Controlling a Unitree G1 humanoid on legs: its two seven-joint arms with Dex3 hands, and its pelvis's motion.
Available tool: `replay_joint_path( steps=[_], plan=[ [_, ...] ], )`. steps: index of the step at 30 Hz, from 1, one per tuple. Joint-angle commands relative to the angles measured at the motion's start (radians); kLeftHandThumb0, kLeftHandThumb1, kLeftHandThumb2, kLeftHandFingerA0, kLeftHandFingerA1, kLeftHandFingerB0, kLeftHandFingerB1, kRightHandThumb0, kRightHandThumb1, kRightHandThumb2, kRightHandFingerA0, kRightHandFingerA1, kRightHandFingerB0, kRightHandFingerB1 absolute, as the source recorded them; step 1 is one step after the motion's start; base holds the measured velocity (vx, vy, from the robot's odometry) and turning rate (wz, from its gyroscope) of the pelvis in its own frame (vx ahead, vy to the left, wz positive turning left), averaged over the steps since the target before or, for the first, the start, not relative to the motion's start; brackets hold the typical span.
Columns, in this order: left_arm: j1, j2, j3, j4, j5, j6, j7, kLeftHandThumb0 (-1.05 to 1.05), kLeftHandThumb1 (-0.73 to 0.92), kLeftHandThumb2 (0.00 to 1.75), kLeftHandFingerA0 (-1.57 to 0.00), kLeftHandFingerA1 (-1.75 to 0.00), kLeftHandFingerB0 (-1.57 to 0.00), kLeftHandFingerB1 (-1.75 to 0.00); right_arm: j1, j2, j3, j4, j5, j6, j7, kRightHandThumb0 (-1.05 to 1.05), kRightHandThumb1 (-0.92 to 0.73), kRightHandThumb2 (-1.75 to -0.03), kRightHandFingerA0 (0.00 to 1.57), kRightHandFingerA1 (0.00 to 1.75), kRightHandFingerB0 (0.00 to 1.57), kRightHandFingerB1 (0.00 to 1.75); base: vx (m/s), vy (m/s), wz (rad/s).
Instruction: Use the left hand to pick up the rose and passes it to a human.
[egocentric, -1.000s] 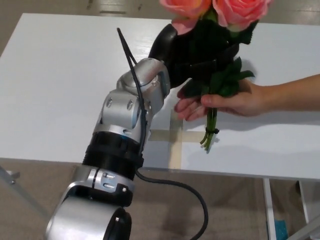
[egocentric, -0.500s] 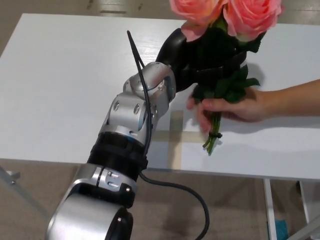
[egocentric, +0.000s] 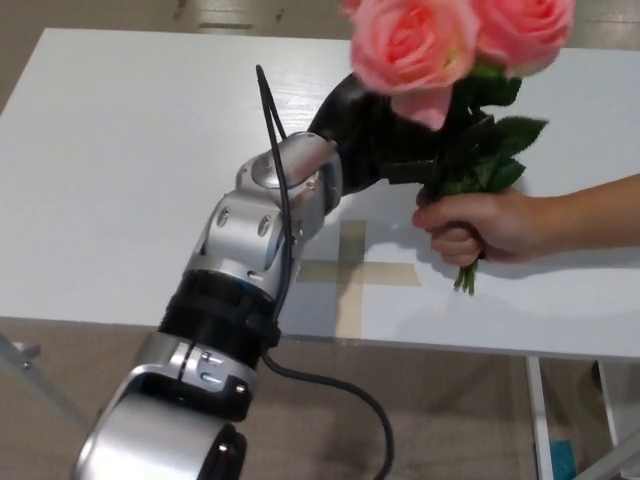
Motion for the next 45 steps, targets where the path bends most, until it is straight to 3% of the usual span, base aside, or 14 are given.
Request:
replay_joint_path(
  steps=[1, 13, 14, 18, 20, 26, 27, 28, 31, 33, 37, 38, 39, 45],
  plan=[
    [0.003, 0.046, -0.082, -0.025, 0.026, 0.041, -0.173, -0.84, 0.47, 0.58, 0.0, 0.0, 0.0, -0.02, 0.016, 0.006, 0.006, 0.007, -0.006, 0.007, 0.001, -0.38, -0.65, -0.6, 0.76, 0.49, 0.62, 0.44, 0.0, 0.0, 0.0],
    [-0.014, 0.088, -0.108, -0.011, 0.024, 0.009, -0.254, -0.74, 0.48, 0.56, 0.0, 0.0, 0.0, 0.0, 0.014, 0.006, 0.002, 0.005, -0.002, 0.01, 0.003, -0.38, -0.65, -0.6, 0.76, 0.49, 0.62, 0.44, 0.0, 0.0, 0.0],
    [-0.03, 0.128, -0.125, -0.026, 0.041, 0.038, -0.284, -0.74, 0.48, 0.55, 0.0, 0.0, 0.0, 0.0, 0.019, 0.007, 0.003, 0.004, -0.002, 0.006, 0.002, -0.38, -0.65, -0.6, 0.76, 0.49, 0.62, 0.43, 0.0, 0.0, 0.0],
    [-0.033, 0.135, -0.129, -0.027, 0.042, 0.042, -0.292, -0.74, 0.48, 0.55, 0.0, 0.0, 0.0, 0.0, 0.019, 0.007, 0.003, 0.004, -0.003, 0.006, 0.001, -0.38, -0.65, -0.6, 0.76, 0.49, 0.62, 0.43, 0.0, 0.0, 0.0],
    [-0.074, 0.254, -0.139, -0.011, 0.085, 0.02, -0.36, -0.77, 0.48, 0.55, 0.0, 0.0, 0.0, 0.0, 0.007, 0.0, 0.004, 0.004, -0.004, 0.009, 0.005, -0.38, -0.65, -0.6, 0.77, 0.49, 0.63, 0.44, 0.0, 0.0, 0.0],
    [-0.079, 0.273, -0.147, -0.009, 0.083, 0.017, -0.374, -0.77, 0.48, 0.55, 0.0, 0.0, 0.0, 0.0, 0.007, 0.0, 0.005, 0.004, -0.005, 0.01, 0.005, -0.38, -0.65, -0.6, 0.77, 0.49, 0.63, 0.44, 0.0, 0.0, 0.0],
    [-0.037, 0.468, -0.088, -0.119, 0.067, 0.033, -0.464, -0.79, 0.47, 0.55, 0.0, 0.0, 0.0, -0.01, 0.016, -0.008, 0.006, 0.005, -0.007, 0.007, 0.008, -0.38, -0.65, -0.6, 0.75, 0.49, 0.63, 0.44, 0.0, 0.0, 0.0],
    [-0.021, 0.522, -0.061, -0.162, 0.051, 0.046, -0.486, -0.78, 0.47, 0.57, 0.0, 0.0, 0.0, -0.01, 0.017, -0.008, 0.006, 0.005, -0.006, 0.006, 0.007, -0.38, -0.65, -0.6, 0.76, 0.49, 0.63, 0.44, 0.0, 0.0, -0.07],
    [-0.009, 0.552, -0.052, -0.195, 0.037, 0.06, -0.496, -0.78, 0.47, 0.57, 0.0, 0.0, 0.0, -0.01, 0.018, -0.008, 0.006, 0.005, -0.006, 0.006, 0.007, -0.38, -0.65, -0.6, 0.76, 0.49, 0.63, 0.44, 0.0, 0.0, 0.0],
    [0.093, 0.646, 0.042, -0.314, -0.038, 0.071, -0.544, -0.76, 0.42, 0.59, 0.0, 0.0, 0.0, -0.05, 0.041, -0.007, 0.006, 0.007, -0.005, 0.003, 0.007, -0.38, -0.65, -0.6, 0.77, 0.49, 0.64, 0.44, 0.0, 0.0, 0.0],
    [0.254, 0.717, 0.153, -0.515, -0.089, 0.065, -0.55, -0.72, 0.41, 0.56, 0.0, 0.0, 0.0, -0.13, 0.058, -0.005, 0.009, 0.007, -0.009, 0.002, 0.006, -0.38, -0.65, -0.6, 0.76, 0.49, 0.64, 0.44, 0.0, 0.0, 0.0],
    [0.301, 0.734, 0.184, -0.568, -0.103, 0.055, -0.556, -0.64, 0.39, 0.77, 0.0, 0.0, 0.0, -0.12, 0.061, -0.004, 0.01, 0.008, -0.009, 0.001, 0.006, -0.38, -0.65, -0.6, 0.76, 0.49, 0.64, 0.44, 0.0, 0.0, 0.0],
    [0.362, 0.757, 0.226, -0.636, -0.114, 0.034, -0.565, -0.66, 0.32, 0.69, 0.0, 0.0, 0.0, -0.15, 0.064, -0.002, 0.011, 0.009, -0.01, 0.0, 0.007, -0.38, -0.65, -0.6, 0.76, 0.49, 0.63, 0.44, 0.0, 0.0, 0.0],
    [0.577, 0.778, 0.376, -0.847, -0.175, -0.01, -0.603, -0.51, 0.33, 0.74, 0.0, -0.2, 0.0, -0.24, 0.069, -0.002, 0.012, 0.01, -0.01, -0.002, 0.003, -0.39, -0.65, -0.6, 0.76, 0.49, 0.63, 0.44, 0.0, 0.0, 0.0]
  ],
)
